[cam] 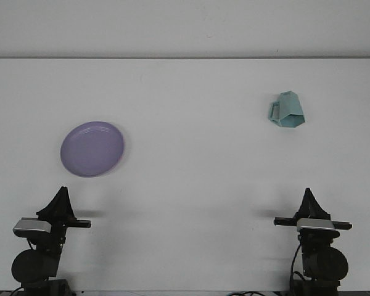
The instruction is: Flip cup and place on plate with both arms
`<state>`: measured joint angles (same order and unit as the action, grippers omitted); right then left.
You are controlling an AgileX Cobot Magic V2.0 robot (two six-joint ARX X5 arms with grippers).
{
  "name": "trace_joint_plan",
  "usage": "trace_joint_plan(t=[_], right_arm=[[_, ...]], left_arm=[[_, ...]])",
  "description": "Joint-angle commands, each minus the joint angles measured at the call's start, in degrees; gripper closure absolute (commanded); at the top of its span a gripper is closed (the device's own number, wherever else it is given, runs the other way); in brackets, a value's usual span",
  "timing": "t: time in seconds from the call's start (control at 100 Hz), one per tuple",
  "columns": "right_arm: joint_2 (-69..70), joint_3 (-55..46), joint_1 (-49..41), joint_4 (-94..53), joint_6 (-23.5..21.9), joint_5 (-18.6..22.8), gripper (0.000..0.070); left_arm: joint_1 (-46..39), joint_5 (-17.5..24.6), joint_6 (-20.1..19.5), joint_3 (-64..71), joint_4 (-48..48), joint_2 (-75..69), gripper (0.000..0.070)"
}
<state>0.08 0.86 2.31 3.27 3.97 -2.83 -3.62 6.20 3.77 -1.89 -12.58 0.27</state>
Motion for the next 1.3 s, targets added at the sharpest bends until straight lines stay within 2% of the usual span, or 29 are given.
trace_joint_plan(t=[0.0, 0.63, 0.96, 1.04, 1.17, 1.29], right_arm=[[-0.02, -0.13, 0.07, 0.61, -0.94, -0.20, 0.0698], [-0.02, -0.13, 0.07, 0.61, -0.96, -0.20, 0.0698], [-0.02, -0.13, 0.00, 2.34, -3.10, 0.02, 0.0698], [-0.02, -0.13, -0.04, 3.08, -6.45, 1.44, 0.0698], [-0.02, 0.17, -0.09, 4.68, -16.06, 1.99, 0.0699], [0.42, 4.68, -0.07, 2.99, -18.10, 1.27, 0.0699]], left_arm=[[-0.07, 0.24, -0.07, 1.07, -0.57, -0.09, 0.0685], [-0.07, 0.24, -0.02, 1.07, -0.61, -0.09, 0.0685], [-0.07, -0.17, 0.28, 1.07, -0.76, -0.09, 0.0687], [-0.07, -0.17, 0.39, 1.07, -0.76, -0.09, 0.0687], [-0.07, -0.17, 0.39, 1.07, -0.74, -0.09, 0.0688], [-0.07, -0.17, 0.37, 1.07, -0.74, -0.09, 0.0688]])
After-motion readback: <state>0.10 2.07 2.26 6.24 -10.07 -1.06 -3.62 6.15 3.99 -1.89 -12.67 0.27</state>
